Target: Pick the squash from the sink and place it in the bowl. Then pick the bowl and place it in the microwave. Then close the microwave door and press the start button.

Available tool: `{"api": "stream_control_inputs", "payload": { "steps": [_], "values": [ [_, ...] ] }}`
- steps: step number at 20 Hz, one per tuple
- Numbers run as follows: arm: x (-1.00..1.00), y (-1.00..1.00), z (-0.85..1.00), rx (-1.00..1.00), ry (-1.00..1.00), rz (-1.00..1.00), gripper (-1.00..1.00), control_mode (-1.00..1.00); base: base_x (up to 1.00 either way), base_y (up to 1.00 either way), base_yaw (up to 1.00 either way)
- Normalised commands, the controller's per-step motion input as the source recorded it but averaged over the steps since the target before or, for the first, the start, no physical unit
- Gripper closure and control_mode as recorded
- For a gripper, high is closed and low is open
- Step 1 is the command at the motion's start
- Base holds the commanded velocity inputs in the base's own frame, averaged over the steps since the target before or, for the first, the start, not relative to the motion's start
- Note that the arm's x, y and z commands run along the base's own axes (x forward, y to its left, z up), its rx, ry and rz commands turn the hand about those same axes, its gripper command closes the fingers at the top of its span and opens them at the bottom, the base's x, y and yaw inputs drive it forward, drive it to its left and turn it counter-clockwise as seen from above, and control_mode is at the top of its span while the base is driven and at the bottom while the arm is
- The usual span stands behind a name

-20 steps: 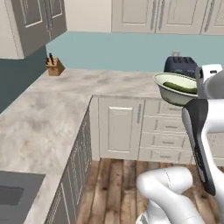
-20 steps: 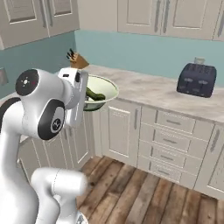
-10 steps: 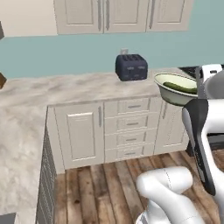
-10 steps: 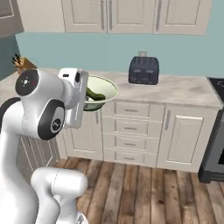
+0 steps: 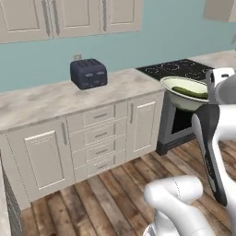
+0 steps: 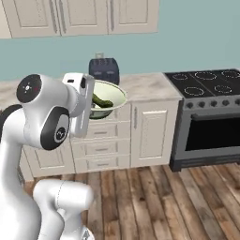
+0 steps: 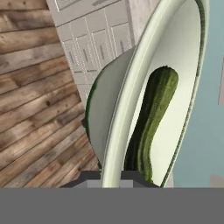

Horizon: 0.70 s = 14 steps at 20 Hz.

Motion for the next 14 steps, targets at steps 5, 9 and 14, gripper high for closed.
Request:
{"api": "stream_control_inputs", "payload": {
  "steps": [5, 9, 14],
  "values": [
    [0.00, 0.00, 0.00, 0.00, 0.00, 0.00, 1.00, 1.00, 0.00, -0.01, -0.49],
    [0.00, 0.00, 0.00, 0.00, 0.00, 0.00, 1.00, 1.00, 0.00, -0.10, -0.49],
    [0.00, 0.00, 0.00, 0.00, 0.00, 0.00, 1.00, 1.00, 0.06, -0.22, -0.46]
  ]
}}
